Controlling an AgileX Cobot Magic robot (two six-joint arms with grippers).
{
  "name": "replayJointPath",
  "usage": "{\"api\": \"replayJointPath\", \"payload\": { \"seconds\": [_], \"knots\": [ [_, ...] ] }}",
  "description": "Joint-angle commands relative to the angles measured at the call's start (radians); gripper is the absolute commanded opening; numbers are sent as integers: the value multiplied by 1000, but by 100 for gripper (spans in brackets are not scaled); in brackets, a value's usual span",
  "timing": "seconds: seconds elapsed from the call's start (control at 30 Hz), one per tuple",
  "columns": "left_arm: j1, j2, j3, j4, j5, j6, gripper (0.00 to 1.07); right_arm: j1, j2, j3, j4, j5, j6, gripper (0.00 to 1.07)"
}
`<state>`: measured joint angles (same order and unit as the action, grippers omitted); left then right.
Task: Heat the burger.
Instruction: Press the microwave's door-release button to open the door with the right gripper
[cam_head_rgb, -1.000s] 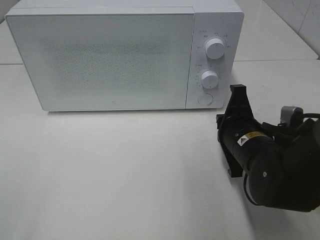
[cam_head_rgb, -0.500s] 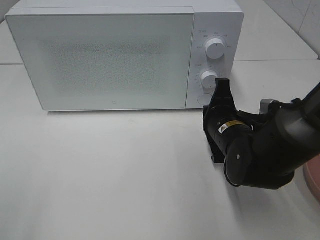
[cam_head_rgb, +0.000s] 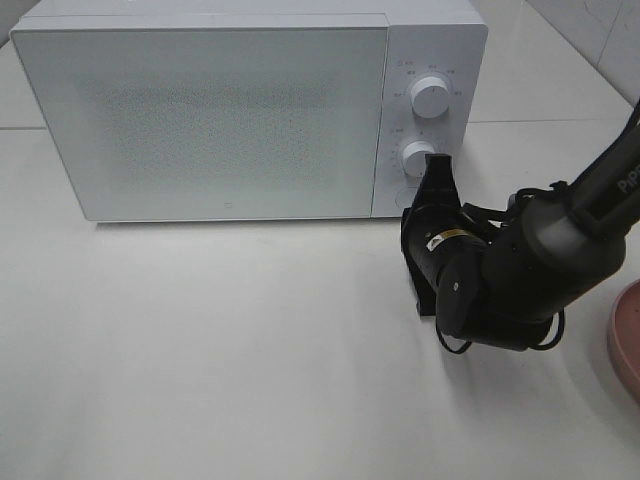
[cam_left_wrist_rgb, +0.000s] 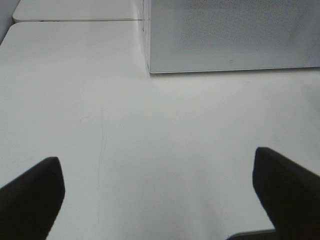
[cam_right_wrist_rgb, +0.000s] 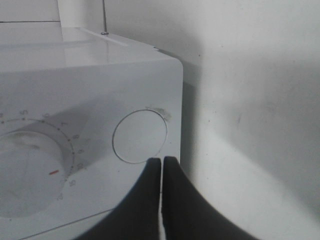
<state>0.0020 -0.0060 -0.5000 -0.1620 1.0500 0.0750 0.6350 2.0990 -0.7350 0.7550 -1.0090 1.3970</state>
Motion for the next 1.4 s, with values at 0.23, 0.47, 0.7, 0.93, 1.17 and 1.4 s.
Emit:
{"api": "replayJointPath", "payload": {
  "seconds": [0.23,0.47,0.7,0.93,1.17,1.4],
  "knots": [
    [1,-24,2,0,-13,-1,94,-3,41,-59,0,-7,-11,0],
    [1,-24,2,0,-13,-1,94,-16,55,-78,11,-45,-34,0],
    [1,-24,2,0,-13,-1,94,-46,55,-101,2,-46,-59,0],
    [1,-24,2,0,-13,-1,94,-65,58,-121,-8,-35,-72,0],
    [1,-24,2,0,-13,-1,94,-73,59,-126,-5,-33,-71,0],
    [1,-24,2,0,-13,-1,94,-73,90,-177,-15,-85,-65,0]
  ]
}}
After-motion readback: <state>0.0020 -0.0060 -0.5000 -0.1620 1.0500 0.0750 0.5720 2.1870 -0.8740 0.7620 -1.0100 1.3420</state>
